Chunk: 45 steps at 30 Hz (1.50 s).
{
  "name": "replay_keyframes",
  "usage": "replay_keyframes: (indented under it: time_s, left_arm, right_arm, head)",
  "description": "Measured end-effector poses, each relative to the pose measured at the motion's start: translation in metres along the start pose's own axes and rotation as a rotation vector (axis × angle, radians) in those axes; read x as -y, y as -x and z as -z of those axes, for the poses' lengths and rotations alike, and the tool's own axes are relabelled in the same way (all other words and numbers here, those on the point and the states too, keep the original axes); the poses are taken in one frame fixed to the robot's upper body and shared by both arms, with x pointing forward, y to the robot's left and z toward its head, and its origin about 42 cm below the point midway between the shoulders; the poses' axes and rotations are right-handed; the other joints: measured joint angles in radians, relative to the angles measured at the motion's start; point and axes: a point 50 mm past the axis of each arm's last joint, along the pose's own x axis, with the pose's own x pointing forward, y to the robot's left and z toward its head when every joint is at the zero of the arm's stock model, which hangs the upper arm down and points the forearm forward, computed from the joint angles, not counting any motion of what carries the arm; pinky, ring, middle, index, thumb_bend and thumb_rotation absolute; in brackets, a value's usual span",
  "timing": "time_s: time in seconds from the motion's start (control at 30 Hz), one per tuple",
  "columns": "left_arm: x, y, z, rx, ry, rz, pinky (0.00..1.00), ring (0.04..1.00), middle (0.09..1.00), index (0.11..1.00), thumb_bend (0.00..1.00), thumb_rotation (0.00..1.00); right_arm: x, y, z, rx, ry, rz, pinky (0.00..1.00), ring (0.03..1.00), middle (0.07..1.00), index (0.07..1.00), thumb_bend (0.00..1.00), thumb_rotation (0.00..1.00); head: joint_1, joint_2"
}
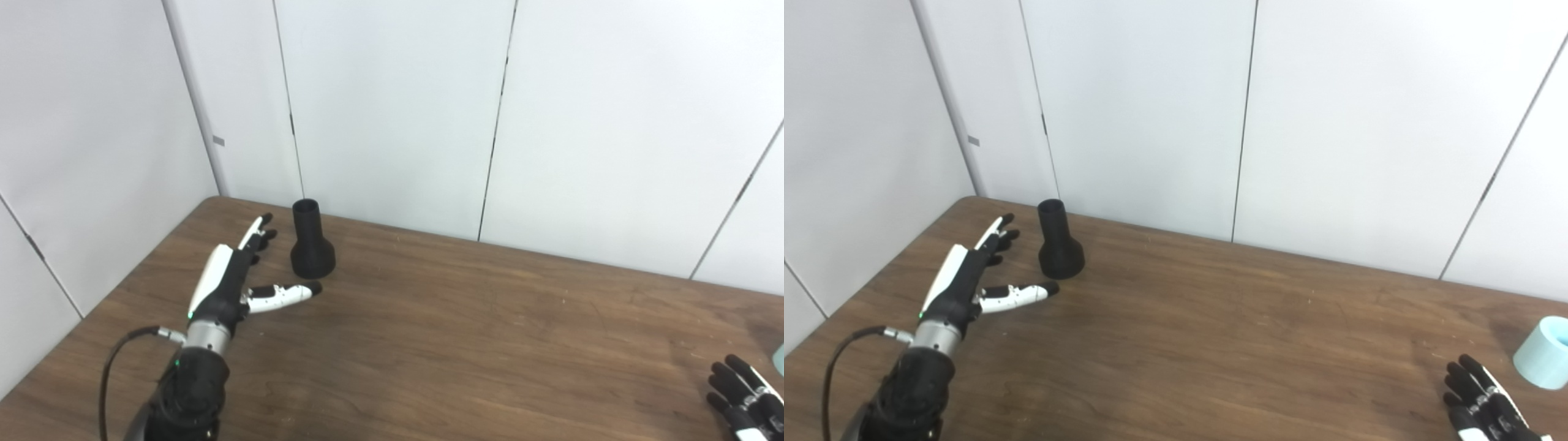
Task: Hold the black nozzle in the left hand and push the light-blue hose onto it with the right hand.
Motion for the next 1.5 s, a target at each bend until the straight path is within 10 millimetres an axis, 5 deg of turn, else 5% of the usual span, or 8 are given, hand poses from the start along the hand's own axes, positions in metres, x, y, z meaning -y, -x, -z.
replay_keyframes:
  time_s: [0.27,0.5,0.9,1.17,1.5]
  left_arm:
    - [-0.009,-0.031,0.015,-0.045,-0.142,0.001,0.86,0.922,0.937,0.941,0.91,0.4]
    - [0.012,-0.047,0.009,-0.036,-0.221,0.071,0.99,0.979,0.952,0.929,0.91,0.42]
    - [0.034,-0.087,0.004,-0.027,-0.268,0.168,1.0,1.0,0.988,0.927,0.97,0.48]
    - [0.054,-0.109,0.005,-0.083,-0.247,0.231,1.0,1.0,0.982,0.931,0.99,0.44]
    - [0.07,-0.116,0.003,-0.115,-0.27,0.241,1.0,0.994,0.973,0.927,0.98,0.43]
  right_arm:
    - [0.0,0.0,0.0,-0.013,-0.014,-0.002,0.91,0.913,0.889,0.897,0.58,0.52]
    - [-0.003,-0.001,-0.001,-0.021,-0.014,0.002,0.87,0.905,0.882,0.9,0.57,0.53]
    - [-0.01,-0.003,-0.002,-0.024,-0.009,-0.012,0.86,0.898,0.88,0.907,0.57,0.56]
    - [-0.024,-0.004,-0.002,-0.023,0.016,-0.04,0.87,0.893,0.874,0.912,0.6,0.61]
    - [-0.025,0.0,-0.003,-0.021,0.023,-0.061,0.85,0.892,0.869,0.914,0.61,0.62]
  head:
    - [-0.009,0.009]
    - [-0.021,0.008]
    - [-0.038,0.006]
    - [-0.032,0.02]
    - [-0.031,0.038]
